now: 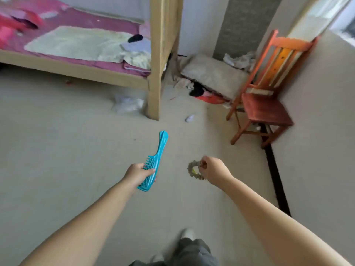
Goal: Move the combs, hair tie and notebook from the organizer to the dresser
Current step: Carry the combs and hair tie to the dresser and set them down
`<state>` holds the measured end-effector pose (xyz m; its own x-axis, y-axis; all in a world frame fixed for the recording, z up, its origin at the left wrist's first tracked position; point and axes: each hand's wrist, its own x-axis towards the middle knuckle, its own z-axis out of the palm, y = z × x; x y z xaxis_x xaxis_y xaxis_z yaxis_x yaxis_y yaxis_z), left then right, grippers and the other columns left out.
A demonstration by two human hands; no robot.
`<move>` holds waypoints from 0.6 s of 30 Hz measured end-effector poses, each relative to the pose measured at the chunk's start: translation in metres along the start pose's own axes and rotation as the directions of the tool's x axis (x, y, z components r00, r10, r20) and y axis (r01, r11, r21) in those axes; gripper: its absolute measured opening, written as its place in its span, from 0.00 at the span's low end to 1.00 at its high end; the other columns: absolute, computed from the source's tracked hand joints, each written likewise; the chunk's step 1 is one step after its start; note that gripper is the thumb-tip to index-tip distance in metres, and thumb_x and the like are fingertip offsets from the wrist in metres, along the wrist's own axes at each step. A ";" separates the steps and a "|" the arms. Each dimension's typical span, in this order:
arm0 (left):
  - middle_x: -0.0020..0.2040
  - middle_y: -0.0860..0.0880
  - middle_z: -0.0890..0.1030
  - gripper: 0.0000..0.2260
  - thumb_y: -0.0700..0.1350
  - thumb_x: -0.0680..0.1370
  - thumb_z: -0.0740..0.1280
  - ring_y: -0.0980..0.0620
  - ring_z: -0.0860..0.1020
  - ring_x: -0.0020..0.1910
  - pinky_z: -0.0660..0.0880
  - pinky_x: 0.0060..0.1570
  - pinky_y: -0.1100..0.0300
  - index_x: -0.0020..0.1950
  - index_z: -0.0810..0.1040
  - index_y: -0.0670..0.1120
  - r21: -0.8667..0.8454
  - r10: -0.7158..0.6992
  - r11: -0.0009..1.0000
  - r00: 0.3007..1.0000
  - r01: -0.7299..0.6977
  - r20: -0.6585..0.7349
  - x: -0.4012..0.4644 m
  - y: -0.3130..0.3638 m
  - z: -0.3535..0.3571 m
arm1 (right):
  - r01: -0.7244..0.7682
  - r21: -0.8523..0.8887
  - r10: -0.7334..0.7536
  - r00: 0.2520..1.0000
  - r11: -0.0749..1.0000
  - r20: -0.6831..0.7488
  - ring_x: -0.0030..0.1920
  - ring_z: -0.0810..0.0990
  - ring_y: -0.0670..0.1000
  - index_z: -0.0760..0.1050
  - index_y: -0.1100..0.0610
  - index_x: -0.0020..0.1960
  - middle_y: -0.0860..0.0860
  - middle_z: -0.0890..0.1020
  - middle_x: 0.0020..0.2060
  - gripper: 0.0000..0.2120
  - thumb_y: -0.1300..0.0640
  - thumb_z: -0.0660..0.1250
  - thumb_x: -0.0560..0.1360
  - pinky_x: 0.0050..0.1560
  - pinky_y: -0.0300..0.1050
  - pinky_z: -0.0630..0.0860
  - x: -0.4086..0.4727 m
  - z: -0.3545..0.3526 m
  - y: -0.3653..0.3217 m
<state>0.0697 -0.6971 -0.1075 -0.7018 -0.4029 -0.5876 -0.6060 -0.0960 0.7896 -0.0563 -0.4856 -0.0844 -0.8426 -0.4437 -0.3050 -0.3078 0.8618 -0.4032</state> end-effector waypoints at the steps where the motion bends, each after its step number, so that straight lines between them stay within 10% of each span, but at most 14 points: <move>1: 0.43 0.38 0.82 0.06 0.38 0.75 0.66 0.50 0.81 0.32 0.76 0.30 0.64 0.51 0.77 0.37 -0.041 -0.012 0.999 0.998 0.009 -0.055 0.004 -0.006 -0.022 | 0.043 -0.013 -0.042 0.998 0.999 0.043 0.41 0.75 0.57 0.74 0.58 0.47 0.56 0.79 0.42 0.06 0.58 0.60 0.73 0.37 0.44 0.69 0.016 0.013 -0.026; 11: 0.38 0.41 0.82 0.03 0.36 0.74 0.67 0.45 0.80 0.35 0.76 0.45 0.53 0.46 0.78 0.37 -0.331 -0.195 0.942 0.887 0.051 -0.419 0.062 -0.044 -0.246 | 0.375 0.070 -0.376 0.864 0.924 0.334 0.38 0.74 0.55 0.69 0.54 0.38 0.53 0.77 0.37 0.05 0.58 0.63 0.72 0.37 0.44 0.69 0.170 0.115 -0.280; 18: 0.43 0.38 0.82 0.04 0.36 0.74 0.67 0.44 0.81 0.35 0.76 0.37 0.59 0.46 0.78 0.36 -0.492 -0.341 0.871 0.726 0.005 -0.597 0.086 -0.043 -0.400 | 0.499 0.150 -0.500 0.702 0.853 0.507 0.41 0.76 0.57 0.73 0.57 0.38 0.58 0.81 0.41 0.03 0.59 0.62 0.70 0.39 0.44 0.70 0.262 0.178 -0.487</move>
<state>0.1849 -1.0914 -0.1217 -0.0788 -0.8032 -0.5905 -0.3471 -0.5332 0.7715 -0.0486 -1.0656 -0.1215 -0.2139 -0.8669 -0.4502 -0.6172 0.4772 -0.6256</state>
